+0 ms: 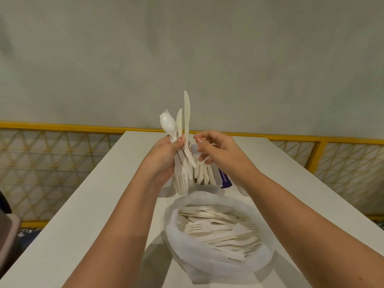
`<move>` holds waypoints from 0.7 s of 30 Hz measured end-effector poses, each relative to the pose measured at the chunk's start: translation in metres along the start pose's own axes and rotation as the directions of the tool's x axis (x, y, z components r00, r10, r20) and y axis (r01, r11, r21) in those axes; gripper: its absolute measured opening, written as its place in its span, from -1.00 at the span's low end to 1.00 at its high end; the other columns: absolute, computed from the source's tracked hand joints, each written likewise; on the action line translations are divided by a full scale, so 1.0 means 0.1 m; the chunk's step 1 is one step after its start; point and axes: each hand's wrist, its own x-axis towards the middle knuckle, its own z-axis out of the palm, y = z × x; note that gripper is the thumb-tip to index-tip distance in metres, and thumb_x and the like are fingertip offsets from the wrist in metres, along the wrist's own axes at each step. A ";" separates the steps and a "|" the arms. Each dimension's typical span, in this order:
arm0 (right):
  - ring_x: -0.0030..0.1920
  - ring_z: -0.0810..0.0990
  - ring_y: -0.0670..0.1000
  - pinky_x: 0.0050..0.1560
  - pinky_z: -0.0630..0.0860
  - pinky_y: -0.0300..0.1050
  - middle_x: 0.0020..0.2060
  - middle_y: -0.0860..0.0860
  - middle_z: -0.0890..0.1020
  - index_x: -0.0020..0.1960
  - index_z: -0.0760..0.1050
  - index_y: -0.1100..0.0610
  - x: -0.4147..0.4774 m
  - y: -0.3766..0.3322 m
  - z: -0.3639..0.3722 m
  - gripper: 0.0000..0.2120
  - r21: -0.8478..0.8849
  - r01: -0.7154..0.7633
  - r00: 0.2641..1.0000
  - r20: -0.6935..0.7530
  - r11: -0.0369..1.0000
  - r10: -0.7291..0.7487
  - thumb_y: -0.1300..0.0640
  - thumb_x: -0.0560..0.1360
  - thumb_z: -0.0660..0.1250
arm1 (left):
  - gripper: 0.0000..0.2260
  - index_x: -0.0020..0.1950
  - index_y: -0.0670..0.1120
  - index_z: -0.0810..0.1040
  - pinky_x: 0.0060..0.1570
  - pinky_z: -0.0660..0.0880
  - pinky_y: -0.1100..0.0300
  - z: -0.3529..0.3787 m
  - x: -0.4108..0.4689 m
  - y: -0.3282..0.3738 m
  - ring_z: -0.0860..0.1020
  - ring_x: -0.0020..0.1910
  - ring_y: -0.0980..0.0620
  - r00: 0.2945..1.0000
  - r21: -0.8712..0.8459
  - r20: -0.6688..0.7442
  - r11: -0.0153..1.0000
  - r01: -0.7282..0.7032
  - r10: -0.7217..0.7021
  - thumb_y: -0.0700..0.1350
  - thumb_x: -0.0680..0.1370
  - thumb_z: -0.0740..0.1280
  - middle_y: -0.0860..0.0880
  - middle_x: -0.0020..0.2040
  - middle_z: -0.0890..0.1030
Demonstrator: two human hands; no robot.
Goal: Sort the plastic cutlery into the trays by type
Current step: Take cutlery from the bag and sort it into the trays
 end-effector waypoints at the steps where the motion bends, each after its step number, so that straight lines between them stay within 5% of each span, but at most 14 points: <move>1: -0.30 0.57 -0.11 -0.24 0.50 -0.24 -0.22 -0.01 0.55 0.11 0.51 0.06 0.04 -0.03 0.05 -0.85 0.002 0.022 1.000 -0.016 1.000 -0.022 0.08 0.56 0.25 | -0.83 0.03 -0.16 0.50 -0.34 0.54 0.28 0.00 0.01 0.01 0.61 -0.34 0.10 1.000 0.009 0.019 1.000 -0.010 0.010 -0.19 0.63 0.12 -0.06 -0.24 0.62; 3: -0.33 0.56 -0.10 -0.33 0.48 -0.35 -0.22 0.02 0.54 0.13 0.49 0.09 0.15 -0.06 0.13 -0.82 -0.008 0.065 0.997 -0.046 0.998 -0.065 0.09 0.54 0.28 | -0.79 0.17 -0.16 0.50 -0.29 0.58 0.27 -0.01 0.04 0.00 0.62 -0.22 0.04 0.999 0.015 0.044 1.000 -0.022 0.021 -0.19 0.63 0.13 -0.13 -0.08 0.63; 6: -0.38 0.53 -0.09 -0.42 0.45 -0.41 -0.27 0.05 0.54 0.06 0.52 0.20 0.26 -0.06 0.22 -0.85 -0.057 0.063 0.991 -0.111 0.996 -0.069 0.15 0.54 0.28 | -0.75 0.25 -0.20 0.47 -0.36 0.55 0.31 -0.02 0.06 -0.03 0.63 -0.29 0.11 0.999 0.061 0.026 0.998 -0.030 0.028 -0.20 0.63 0.13 -0.10 -0.15 0.63; 14: -0.26 0.47 0.10 -0.15 0.49 0.02 -0.32 0.13 0.48 -0.18 0.43 0.25 0.42 0.07 0.36 -0.82 -0.062 -0.055 0.983 -0.179 0.997 0.043 0.16 0.54 0.24 | -0.75 0.22 -0.24 0.49 -0.40 0.52 0.33 -0.01 0.07 -0.05 0.61 -0.39 0.16 1.000 0.120 0.013 0.993 -0.020 0.019 -0.21 0.63 0.12 -0.07 -0.24 0.61; 17: -0.23 0.56 0.15 -0.08 0.56 0.12 -0.31 0.09 0.52 -0.18 0.32 0.14 0.43 0.02 0.39 -0.82 0.110 -0.054 0.962 -0.262 0.992 0.081 0.16 0.60 0.13 | -0.76 0.21 -0.25 0.48 -0.44 0.48 0.34 -0.05 0.09 -0.06 0.59 -0.42 0.16 0.998 0.119 -0.044 0.992 0.045 -0.040 -0.17 0.62 0.15 -0.03 -0.29 0.59; 21: -0.46 0.38 -0.04 -0.40 0.44 -0.15 -0.40 0.03 0.36 -0.05 0.30 0.12 0.47 -0.08 0.37 -0.87 0.346 -0.064 0.942 -0.289 0.936 0.171 0.16 0.64 0.04 | -0.83 0.16 -0.18 0.43 -0.45 0.49 0.34 -0.10 0.11 -0.05 0.50 -0.44 0.14 0.992 0.086 -0.090 0.992 0.095 -0.087 -0.15 0.63 0.16 -0.02 -0.31 0.51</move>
